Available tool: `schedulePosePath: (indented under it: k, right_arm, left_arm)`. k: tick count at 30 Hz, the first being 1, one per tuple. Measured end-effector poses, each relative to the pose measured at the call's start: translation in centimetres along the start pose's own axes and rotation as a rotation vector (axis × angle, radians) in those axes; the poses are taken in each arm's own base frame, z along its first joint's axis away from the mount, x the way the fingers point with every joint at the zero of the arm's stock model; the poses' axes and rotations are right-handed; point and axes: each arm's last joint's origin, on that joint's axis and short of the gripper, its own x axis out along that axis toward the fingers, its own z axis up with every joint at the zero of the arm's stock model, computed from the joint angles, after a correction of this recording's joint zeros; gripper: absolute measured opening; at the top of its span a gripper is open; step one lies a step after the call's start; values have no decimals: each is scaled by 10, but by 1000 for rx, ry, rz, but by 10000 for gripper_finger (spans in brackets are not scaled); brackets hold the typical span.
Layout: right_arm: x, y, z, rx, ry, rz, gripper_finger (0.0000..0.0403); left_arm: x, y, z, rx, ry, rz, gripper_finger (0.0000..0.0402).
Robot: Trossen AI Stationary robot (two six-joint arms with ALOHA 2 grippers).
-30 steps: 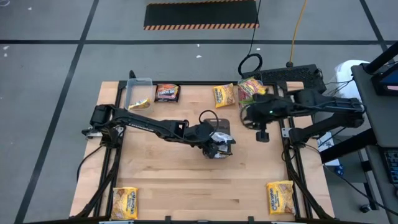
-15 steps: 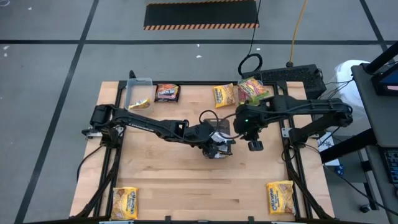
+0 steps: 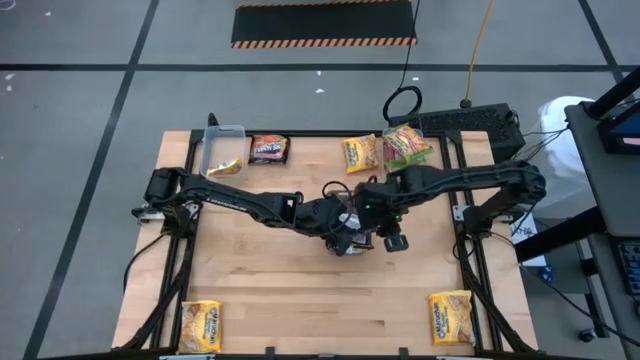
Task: Sort Maruchan noodles
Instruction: Put the bottom black noodle pack into the black bin
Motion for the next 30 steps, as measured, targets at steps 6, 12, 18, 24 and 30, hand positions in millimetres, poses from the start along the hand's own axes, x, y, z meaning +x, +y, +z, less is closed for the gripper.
schedulePosePath:
  k: [6, 12, 18, 24, 30]
  right_arm:
    - [22, -2, -4, 18, 9, -1, 105]
    - [47, -7, -13, 75, 20, -55, 105]
    - [52, -10, -19, 103, 68, -150, 105]
    - [52, -7, -20, 136, 76, -140, 105]
    - [53, 3, -25, 114, 137, -82, 105]
  left_arm:
    - [0, -1, 0, 2, 17, -20, 0]
    - [0, -1, -1, 3, 33, -38, 0]
    - [-1, -3, 0, 11, 36, -60, 0]
    - [0, 0, 2, 8, 33, -57, 0]
    - [0, 3, 5, 13, 39, -62, 0]
